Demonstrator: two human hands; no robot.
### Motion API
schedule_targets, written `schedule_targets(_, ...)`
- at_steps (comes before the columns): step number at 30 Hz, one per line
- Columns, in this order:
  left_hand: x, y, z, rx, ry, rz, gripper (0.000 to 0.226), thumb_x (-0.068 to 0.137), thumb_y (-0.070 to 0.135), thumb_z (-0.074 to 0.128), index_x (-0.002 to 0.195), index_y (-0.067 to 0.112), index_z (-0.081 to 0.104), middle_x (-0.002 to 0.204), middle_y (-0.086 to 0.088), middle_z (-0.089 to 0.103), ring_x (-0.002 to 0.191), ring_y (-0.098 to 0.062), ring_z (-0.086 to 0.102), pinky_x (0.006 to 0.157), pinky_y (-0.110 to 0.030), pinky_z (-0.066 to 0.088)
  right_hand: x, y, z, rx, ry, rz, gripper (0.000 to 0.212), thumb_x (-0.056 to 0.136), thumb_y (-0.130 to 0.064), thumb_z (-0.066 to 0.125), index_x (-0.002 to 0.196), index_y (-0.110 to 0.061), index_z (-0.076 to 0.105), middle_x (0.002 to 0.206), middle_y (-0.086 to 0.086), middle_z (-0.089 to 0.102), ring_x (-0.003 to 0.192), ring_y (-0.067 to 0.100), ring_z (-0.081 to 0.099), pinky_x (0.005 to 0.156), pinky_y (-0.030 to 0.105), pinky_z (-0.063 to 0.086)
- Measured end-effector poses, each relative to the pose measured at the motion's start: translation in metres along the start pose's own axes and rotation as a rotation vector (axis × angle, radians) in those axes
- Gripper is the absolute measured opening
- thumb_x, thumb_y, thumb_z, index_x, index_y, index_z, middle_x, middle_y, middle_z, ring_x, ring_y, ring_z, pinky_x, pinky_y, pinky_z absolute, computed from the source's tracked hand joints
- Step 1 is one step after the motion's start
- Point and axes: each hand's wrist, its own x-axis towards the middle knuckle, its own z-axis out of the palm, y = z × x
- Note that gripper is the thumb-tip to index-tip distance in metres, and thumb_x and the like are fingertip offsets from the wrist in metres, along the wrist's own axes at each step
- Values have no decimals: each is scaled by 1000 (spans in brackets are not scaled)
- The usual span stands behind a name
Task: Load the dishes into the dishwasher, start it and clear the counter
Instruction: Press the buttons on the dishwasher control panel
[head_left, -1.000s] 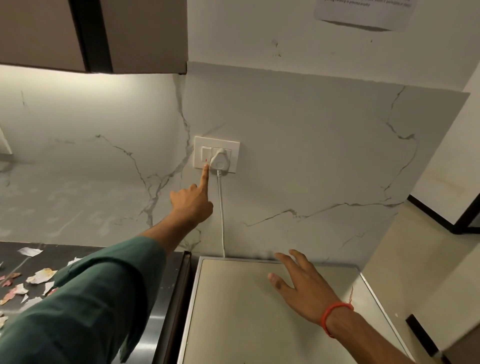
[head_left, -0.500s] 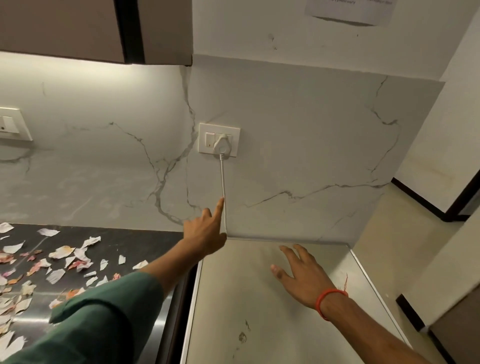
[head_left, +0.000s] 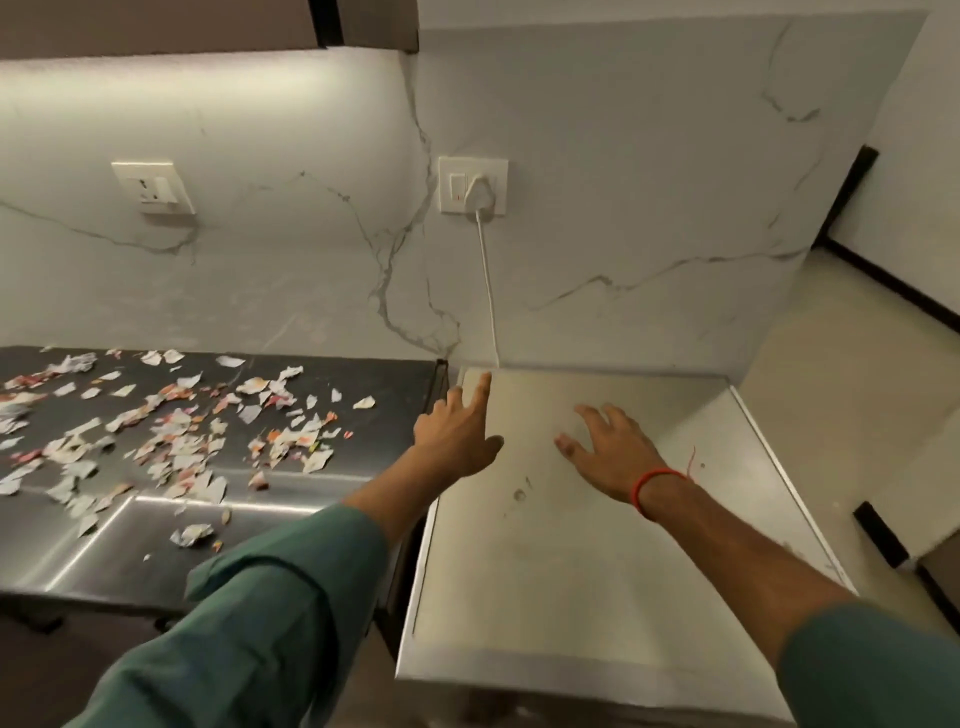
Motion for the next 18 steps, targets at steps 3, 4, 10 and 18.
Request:
schedule_targets(3, -42, 12, 13, 7, -45, -30, 96, 97, 56, 55, 161, 34, -12, 165, -16, 19, 144, -38, 35, 108, -55, 41, -32, 9, 9, 44, -17, -22, 70, 100, -61, 37, 158, -25, 24, 165, 14, 18, 152, 31, 17, 122, 44, 22)
schedule_targets(4, -58, 17, 21, 15, -70, -36, 95, 97, 56, 55, 161, 34, -12, 166, -16, 17, 146, -38, 33, 109, -55, 40, -44, 14, 14, 56, -29, -24, 69, 100, -61, 37, 158, -25, 24, 165, 13, 18, 152, 31, 18, 122, 45, 23)
schedule_targets(10, -141, 36, 68, 27, -216, -40, 94, 98, 57, 54, 162, 33, -11, 169, -16, 8, 151, -38, 25, 114, -55, 35, -105, 43, 49, 61, -162, -2, 69, 100, -62, 35, 158, -27, 22, 166, 11, 15, 152, 31, 18, 122, 45, 23)
schedule_targets(18, -207, 25, 99, 40, -234, -59, 94, 98, 57, 53, 162, 33, -11, 170, -15, 5, 155, -36, 17, 119, -55, 29, -153, 51, 81, 14, -226, -10, 68, 101, -61, 33, 158, -26, 21, 166, 11, 16, 152, 32, 17, 122, 47, 22)
